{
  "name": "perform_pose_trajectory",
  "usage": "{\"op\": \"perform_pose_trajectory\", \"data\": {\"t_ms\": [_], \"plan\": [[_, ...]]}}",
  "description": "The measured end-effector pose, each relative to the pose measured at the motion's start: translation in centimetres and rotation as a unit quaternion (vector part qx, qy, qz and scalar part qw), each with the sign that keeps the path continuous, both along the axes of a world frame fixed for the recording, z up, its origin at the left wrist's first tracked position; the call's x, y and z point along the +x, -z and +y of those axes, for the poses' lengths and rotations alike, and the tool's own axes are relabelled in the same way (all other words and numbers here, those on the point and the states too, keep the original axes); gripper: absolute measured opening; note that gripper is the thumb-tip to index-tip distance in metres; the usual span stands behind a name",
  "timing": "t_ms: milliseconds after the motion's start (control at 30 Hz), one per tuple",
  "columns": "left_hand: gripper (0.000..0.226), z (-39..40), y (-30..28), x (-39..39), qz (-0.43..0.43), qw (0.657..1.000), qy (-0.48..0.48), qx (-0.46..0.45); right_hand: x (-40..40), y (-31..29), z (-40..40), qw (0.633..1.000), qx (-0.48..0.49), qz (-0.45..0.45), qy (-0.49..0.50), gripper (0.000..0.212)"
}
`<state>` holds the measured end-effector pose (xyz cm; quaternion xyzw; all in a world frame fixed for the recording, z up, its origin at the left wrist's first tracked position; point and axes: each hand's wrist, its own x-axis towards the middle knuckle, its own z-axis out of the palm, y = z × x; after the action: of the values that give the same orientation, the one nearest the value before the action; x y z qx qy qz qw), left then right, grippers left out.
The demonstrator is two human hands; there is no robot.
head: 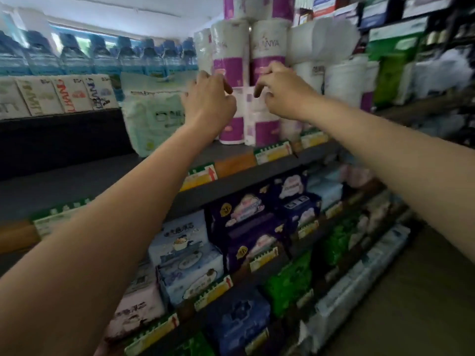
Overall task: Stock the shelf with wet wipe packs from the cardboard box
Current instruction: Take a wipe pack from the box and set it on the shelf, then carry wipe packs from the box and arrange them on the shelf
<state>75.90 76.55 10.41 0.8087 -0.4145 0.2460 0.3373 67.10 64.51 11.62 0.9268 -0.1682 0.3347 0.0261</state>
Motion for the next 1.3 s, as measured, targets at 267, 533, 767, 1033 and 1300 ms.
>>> {"op": "perform_pose_trajectory", "data": {"t_ms": [267, 533, 767, 1033, 1300], "plan": [[0.032, -0.6, 11.8, -15.6, -0.081, 0.887, 0.380, 0.248, -22.6, 14.2, 4.3, 0.935, 0.197, 0.136, 0.263, 0.028], [0.030, 3.9, 25.1, -34.2, -0.110, 0.668, 0.578, 0.455, -43.6, 26.1, 19.1, 0.771, 0.398, 0.233, 0.439, 0.027], [0.028, 9.6, 31.0, -48.9, -0.152, 0.547, 0.673, 0.474, -57.6, 32.6, 30.4, 0.632, 0.515, 0.220, 0.535, 0.027], [0.028, 13.6, 36.6, -62.3, -0.186, 0.479, 0.685, 0.516, -69.1, 37.8, 38.1, 0.574, 0.583, 0.148, 0.555, 0.060], [0.044, 15.9, 42.7, -70.9, -0.246, 0.473, 0.641, 0.552, -77.9, 44.9, 38.6, 0.583, 0.522, 0.340, 0.522, 0.104]]}}
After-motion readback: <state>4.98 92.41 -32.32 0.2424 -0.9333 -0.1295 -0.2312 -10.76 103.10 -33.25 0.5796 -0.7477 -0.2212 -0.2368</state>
